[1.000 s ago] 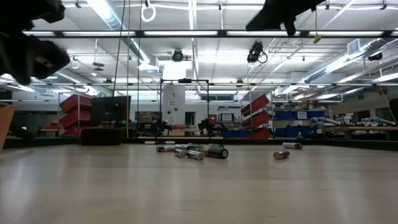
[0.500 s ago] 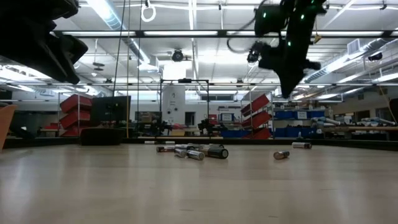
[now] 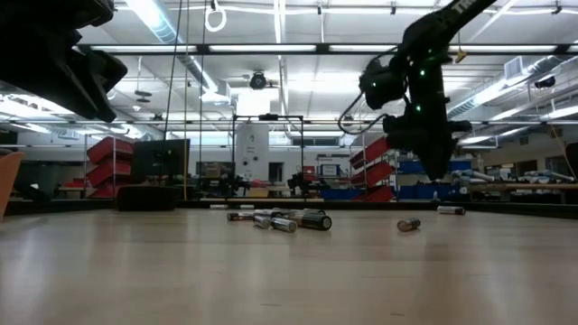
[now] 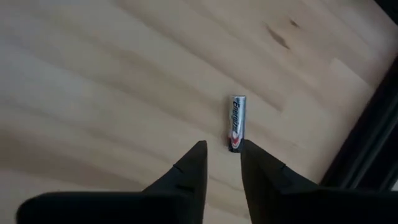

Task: Sort batteries
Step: Put the silver battery into the orange bin

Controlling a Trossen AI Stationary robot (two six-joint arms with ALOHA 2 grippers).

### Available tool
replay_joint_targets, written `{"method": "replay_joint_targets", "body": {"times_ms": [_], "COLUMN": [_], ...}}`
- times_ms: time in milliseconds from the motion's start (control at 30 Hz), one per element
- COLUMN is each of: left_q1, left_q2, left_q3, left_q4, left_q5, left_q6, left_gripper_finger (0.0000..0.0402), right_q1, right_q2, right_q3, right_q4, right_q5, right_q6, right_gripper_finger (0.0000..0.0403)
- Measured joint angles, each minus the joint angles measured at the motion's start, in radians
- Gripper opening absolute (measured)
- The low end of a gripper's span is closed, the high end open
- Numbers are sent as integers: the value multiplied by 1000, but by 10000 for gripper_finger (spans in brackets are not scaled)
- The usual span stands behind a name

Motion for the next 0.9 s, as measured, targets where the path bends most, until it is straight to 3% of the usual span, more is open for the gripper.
{"method": "replay_joint_targets", "body": {"times_ms": [133, 267, 400, 533, 700, 900], "left_q1": [0, 0, 0, 0, 1, 1], "left_q2": [0, 0, 0, 0, 1, 1], "left_q3": [0, 0, 0, 1, 1, 1], "left_q4": [0, 2, 11, 18, 71, 92], "left_q5": [0, 0, -41, -122, -231, -344], "left_q6": [-3, -3, -1, 12, 134, 185], "left_gripper_finger": [103, 103, 103, 103, 103, 103], "right_q1": [-52, -59, 10, 137, 339, 506], "right_q2": [42, 59, 42, 21, 25, 26], "right_q3": [0, 0, 0, 0, 5, 35], "right_q4": [2, 76, 229, 450, 777, 1001], "right_q5": [-12, -139, -304, -361, -366, -186], "right_q6": [-17, -86, -174, -278, -460, -610], "right_gripper_finger": [106, 114, 114, 113, 113, 113]}}
